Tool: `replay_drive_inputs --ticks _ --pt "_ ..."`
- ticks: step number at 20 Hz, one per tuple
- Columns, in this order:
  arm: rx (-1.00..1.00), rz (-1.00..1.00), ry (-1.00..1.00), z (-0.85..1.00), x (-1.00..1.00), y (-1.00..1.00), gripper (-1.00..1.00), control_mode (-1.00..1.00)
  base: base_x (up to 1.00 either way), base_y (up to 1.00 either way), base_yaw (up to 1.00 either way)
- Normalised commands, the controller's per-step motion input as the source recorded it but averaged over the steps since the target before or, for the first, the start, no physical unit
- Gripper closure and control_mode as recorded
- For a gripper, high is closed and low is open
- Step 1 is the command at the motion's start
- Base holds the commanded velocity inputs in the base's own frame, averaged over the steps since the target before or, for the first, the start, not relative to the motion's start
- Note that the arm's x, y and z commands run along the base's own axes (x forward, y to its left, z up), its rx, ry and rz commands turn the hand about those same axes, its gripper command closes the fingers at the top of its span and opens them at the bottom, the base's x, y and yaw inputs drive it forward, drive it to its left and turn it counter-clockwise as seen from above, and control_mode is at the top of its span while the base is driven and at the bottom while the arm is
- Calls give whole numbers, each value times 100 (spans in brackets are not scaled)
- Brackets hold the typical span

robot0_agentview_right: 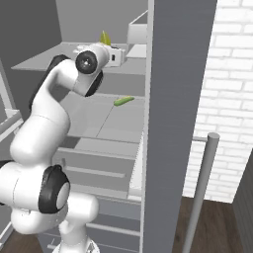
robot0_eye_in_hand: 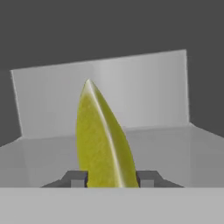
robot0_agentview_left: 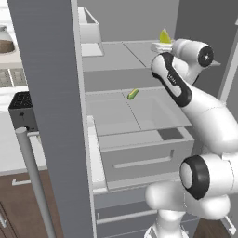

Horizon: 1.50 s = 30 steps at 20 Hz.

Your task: Grab a lemon wedge from the fridge and one ice cube from the ice bowl, and put them in the glass of lemonade.

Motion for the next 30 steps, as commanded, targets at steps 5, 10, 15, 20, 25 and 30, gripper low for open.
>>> replay_drive_inputs --ticks 5,10,15,20,25,30 --pt "1 1 10 75 -100 0 100 -100 0 0 0" --pt "1 0 46 54 -100 0 100 -100 0 0 0" --pt "-7 6 69 -80 -100 9 100 -100 0 0 0" --pt "-5 7 46 -100 -100 4 100 -100 0 0 0" --pt "0 2 19 -80 -80 0 100 100 -20 0 1" --pt "0 0 0 0 0 0 100 100 -100 14 11"
